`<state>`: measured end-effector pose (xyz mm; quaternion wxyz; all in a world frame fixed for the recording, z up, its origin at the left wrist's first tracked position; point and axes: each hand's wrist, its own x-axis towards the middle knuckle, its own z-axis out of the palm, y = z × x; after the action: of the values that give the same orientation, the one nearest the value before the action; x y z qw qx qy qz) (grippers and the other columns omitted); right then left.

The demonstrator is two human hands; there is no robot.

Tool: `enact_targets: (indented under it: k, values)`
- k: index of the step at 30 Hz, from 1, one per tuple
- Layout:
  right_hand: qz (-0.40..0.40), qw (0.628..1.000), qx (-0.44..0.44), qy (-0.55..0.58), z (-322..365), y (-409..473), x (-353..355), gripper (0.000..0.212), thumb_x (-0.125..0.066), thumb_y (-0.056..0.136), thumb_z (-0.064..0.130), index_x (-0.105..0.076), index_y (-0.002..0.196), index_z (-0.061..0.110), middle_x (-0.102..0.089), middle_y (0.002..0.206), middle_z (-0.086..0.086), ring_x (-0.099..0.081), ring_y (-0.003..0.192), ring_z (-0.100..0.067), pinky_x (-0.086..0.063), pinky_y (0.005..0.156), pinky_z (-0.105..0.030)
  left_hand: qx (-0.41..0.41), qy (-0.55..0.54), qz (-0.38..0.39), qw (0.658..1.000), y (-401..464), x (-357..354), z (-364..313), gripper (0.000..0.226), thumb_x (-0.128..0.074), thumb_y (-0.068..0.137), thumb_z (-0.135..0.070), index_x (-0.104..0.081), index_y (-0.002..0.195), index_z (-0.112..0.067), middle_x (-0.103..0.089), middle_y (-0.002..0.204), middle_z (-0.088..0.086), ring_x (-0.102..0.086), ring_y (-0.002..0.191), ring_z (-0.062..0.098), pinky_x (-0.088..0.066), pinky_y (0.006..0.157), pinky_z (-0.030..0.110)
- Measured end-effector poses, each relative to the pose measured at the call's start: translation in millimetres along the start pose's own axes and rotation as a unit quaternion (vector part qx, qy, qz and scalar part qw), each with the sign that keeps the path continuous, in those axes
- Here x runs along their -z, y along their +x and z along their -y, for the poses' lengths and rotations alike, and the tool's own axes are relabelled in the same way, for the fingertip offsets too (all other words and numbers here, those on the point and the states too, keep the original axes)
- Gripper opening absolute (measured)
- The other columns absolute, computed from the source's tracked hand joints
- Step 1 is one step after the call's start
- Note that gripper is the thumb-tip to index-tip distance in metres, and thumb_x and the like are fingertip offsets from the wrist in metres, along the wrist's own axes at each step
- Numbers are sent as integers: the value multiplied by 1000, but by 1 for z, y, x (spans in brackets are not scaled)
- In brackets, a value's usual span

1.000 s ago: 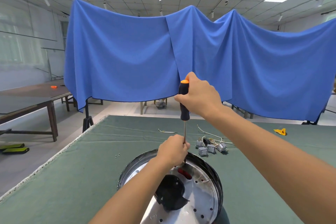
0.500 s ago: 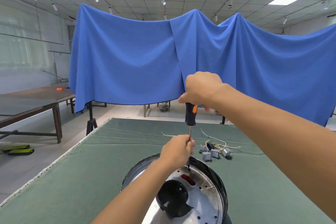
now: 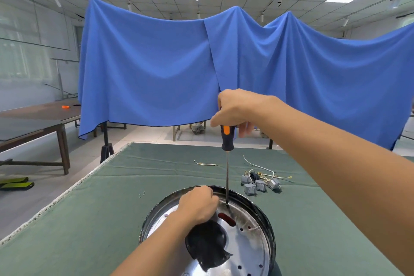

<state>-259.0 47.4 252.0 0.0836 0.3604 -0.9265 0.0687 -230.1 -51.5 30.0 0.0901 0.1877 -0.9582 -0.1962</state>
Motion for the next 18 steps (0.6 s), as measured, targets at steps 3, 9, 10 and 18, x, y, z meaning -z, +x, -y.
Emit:
enact_targets:
  k: [3, 9, 10, 18]
  values:
    - [58, 995, 1, 78, 1, 5, 2, 19, -54, 83, 14, -53, 101, 8, -72, 82, -16, -72, 66, -30, -60, 68, -40, -6, 24, -1, 1000, 1, -3, 1, 19, -39, 87, -27, -50, 75, -18, -66, 98, 7, -58, 93, 30, -36, 69, 32]
    - [-78, 994, -26, -73, -5, 6, -5, 23, -55, 87, 22, -44, 68, 13, -51, 59, -3, -46, 45, -18, -35, 47, -23, -16, 48, -21, 999, -1, -9, 2, 26, -40, 89, -30, -61, 90, -14, -67, 101, 7, -58, 96, 31, -38, 73, 33]
    - [-64, 996, -31, -53, -7, 8, -6, 23, -56, 86, 24, -43, 70, 13, -54, 62, -4, -50, 46, -19, -39, 48, -23, -16, 48, -23, 998, -1, -10, 3, 26, -40, 89, -30, -60, 90, -14, -67, 102, 7, -58, 96, 31, -38, 73, 33]
    - [-37, 996, -74, -23, -26, 11, -1, 19, -58, 84, 24, -52, 70, 12, -64, 48, -4, -58, 36, -15, -43, 48, -21, -27, 48, -33, 998, -3, -10, 3, 22, -40, 89, -30, -57, 86, -16, -67, 103, 9, -58, 95, 31, -37, 72, 33]
